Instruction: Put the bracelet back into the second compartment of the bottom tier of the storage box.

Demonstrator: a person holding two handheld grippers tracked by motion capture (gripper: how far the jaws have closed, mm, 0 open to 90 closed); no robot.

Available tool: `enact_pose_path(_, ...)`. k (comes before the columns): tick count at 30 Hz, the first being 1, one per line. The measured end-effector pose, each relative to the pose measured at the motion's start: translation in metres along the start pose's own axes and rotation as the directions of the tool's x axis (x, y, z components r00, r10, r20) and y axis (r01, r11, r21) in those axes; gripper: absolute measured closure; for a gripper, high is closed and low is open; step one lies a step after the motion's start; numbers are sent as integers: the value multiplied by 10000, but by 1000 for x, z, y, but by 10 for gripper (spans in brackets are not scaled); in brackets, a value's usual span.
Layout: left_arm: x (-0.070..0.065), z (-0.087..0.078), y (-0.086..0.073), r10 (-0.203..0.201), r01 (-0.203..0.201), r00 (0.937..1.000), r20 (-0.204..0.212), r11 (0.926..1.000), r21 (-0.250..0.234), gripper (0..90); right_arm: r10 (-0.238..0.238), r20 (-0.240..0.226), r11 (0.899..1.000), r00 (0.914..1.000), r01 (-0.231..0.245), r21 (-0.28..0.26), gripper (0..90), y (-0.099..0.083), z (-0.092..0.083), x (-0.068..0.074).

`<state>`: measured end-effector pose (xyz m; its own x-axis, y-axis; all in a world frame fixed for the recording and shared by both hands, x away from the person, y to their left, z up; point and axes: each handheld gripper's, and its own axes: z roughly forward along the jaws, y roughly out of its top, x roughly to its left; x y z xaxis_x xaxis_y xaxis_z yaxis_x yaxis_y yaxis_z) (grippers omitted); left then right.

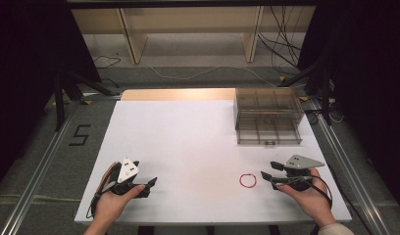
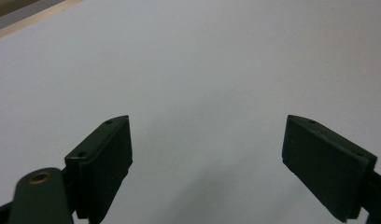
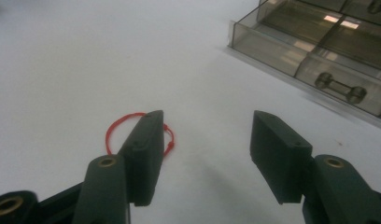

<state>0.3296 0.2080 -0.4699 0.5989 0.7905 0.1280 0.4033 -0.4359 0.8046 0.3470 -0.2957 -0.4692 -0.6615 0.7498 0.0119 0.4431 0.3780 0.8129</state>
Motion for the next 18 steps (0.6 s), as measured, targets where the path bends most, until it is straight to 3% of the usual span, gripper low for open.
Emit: enact_pose_path(18, 0, 1, 0, 73, -73, 10000, 0, 10000, 37, 159, -497, -917, 9859, 9945, 635, 1546, 633, 8, 35, 10)
